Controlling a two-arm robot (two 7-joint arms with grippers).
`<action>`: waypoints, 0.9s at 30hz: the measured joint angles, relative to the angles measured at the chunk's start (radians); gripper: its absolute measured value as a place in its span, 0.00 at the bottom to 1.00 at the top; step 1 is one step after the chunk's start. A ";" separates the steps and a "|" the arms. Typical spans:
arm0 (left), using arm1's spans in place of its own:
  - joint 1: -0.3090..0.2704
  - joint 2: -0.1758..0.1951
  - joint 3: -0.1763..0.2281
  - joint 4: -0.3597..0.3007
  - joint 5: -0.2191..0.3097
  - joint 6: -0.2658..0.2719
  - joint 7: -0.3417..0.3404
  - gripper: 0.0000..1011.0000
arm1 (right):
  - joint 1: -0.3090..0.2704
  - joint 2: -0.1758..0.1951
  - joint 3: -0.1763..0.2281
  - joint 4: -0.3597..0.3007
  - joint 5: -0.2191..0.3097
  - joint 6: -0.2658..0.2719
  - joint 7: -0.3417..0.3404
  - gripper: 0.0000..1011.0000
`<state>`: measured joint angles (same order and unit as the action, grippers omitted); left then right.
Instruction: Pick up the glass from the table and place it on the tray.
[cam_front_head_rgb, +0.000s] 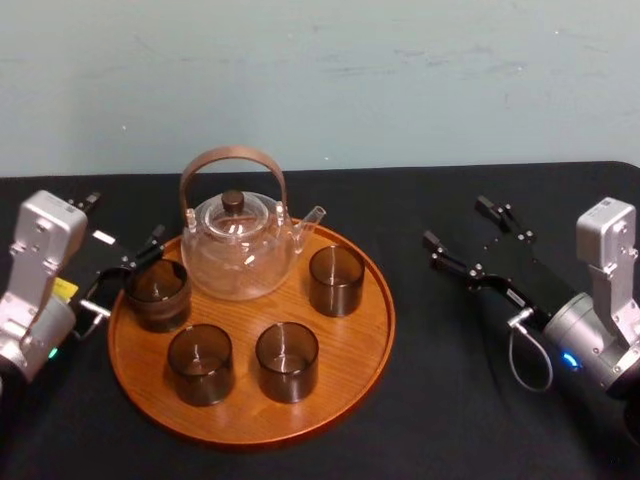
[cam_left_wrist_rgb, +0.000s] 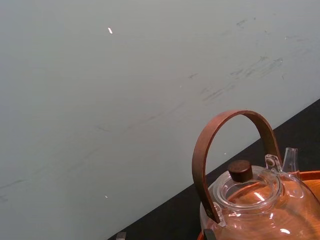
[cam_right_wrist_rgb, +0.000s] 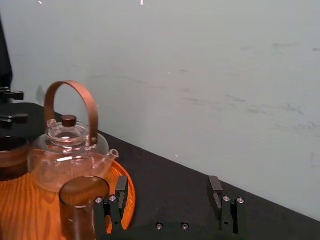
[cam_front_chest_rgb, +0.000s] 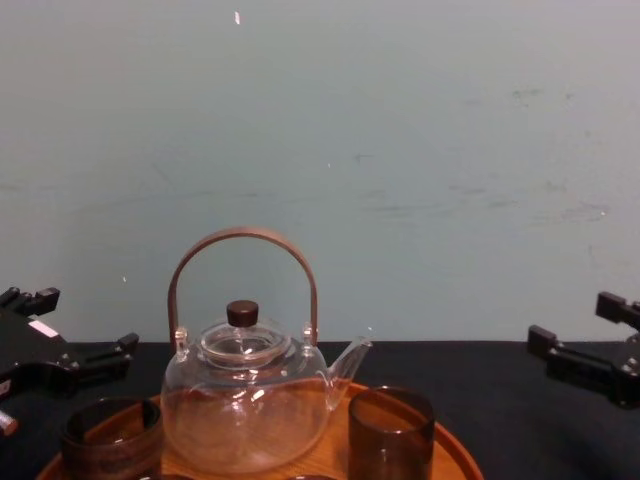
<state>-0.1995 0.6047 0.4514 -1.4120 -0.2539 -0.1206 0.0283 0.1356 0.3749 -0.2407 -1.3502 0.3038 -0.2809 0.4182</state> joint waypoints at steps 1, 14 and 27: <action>0.000 0.000 0.000 0.000 0.000 0.000 0.000 0.99 | -0.001 -0.001 0.003 0.002 -0.001 0.000 -0.001 0.99; 0.000 0.000 0.000 0.000 0.000 0.000 0.000 0.99 | -0.003 -0.027 0.029 0.049 -0.023 -0.013 -0.014 0.99; 0.000 0.000 0.000 0.000 0.000 0.000 0.000 0.99 | -0.001 -0.031 0.032 0.055 -0.035 -0.011 -0.022 0.99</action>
<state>-0.1995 0.6047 0.4513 -1.4120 -0.2539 -0.1206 0.0283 0.1351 0.3443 -0.2090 -1.2954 0.2690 -0.2917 0.3959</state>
